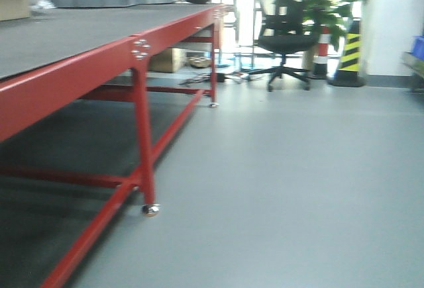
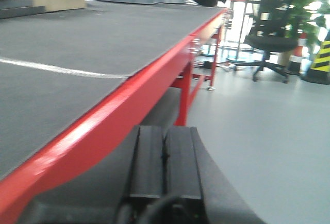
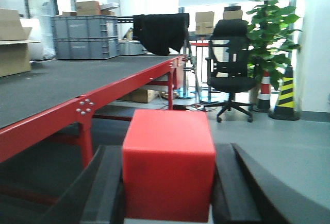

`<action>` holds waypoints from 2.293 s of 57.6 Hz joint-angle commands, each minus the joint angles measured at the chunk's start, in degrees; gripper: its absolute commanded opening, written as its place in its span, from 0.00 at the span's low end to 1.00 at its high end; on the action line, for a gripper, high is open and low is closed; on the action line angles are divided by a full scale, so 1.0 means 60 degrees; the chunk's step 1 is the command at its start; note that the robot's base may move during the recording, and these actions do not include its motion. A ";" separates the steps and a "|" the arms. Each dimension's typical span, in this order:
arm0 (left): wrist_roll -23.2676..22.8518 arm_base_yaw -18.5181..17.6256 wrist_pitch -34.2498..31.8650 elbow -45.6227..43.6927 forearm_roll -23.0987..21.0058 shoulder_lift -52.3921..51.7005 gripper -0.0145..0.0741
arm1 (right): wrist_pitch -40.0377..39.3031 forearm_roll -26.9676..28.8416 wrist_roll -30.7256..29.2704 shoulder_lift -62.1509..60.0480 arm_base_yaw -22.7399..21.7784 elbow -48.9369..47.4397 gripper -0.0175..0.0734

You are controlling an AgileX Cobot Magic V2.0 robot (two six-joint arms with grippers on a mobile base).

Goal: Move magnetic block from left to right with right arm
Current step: 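Drive the base away from the table holding the cube, then drive toward the office chair and cones carrying the cube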

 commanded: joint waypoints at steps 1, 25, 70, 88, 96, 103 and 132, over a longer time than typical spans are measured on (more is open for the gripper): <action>-0.0068 -0.0063 -0.0749 0.0064 -0.0025 -0.0109 0.02 | -0.0808 0.0015 -0.0089 0.0084 -0.0045 -0.0291 0.54; -0.0068 -0.0063 -0.0749 0.0064 -0.0025 -0.0109 0.02 | -0.0808 0.0015 -0.0089 0.0084 -0.0045 -0.0291 0.54; -0.0068 -0.0063 -0.0749 0.0064 -0.0025 -0.0109 0.02 | -0.0816 0.0015 -0.0089 0.0084 -0.0045 -0.0291 0.54; -0.0068 -0.0063 -0.0749 0.0064 -0.0025 -0.0109 0.02 | -0.0816 0.0015 -0.0089 0.0084 -0.0045 -0.0291 0.54; -0.0068 -0.0063 -0.0749 0.0064 -0.0025 -0.0109 0.02 | -0.0816 0.0015 -0.0089 0.0084 -0.0045 -0.0291 0.54; -0.0068 -0.0063 -0.0749 0.0064 -0.0025 -0.0091 0.02 | -0.0816 0.0015 -0.0089 0.0084 -0.0045 -0.0291 0.54; -0.0068 -0.0063 -0.0749 0.0064 -0.0025 -0.0091 0.02 | -0.0816 0.0015 -0.0089 0.0084 -0.0045 -0.0291 0.54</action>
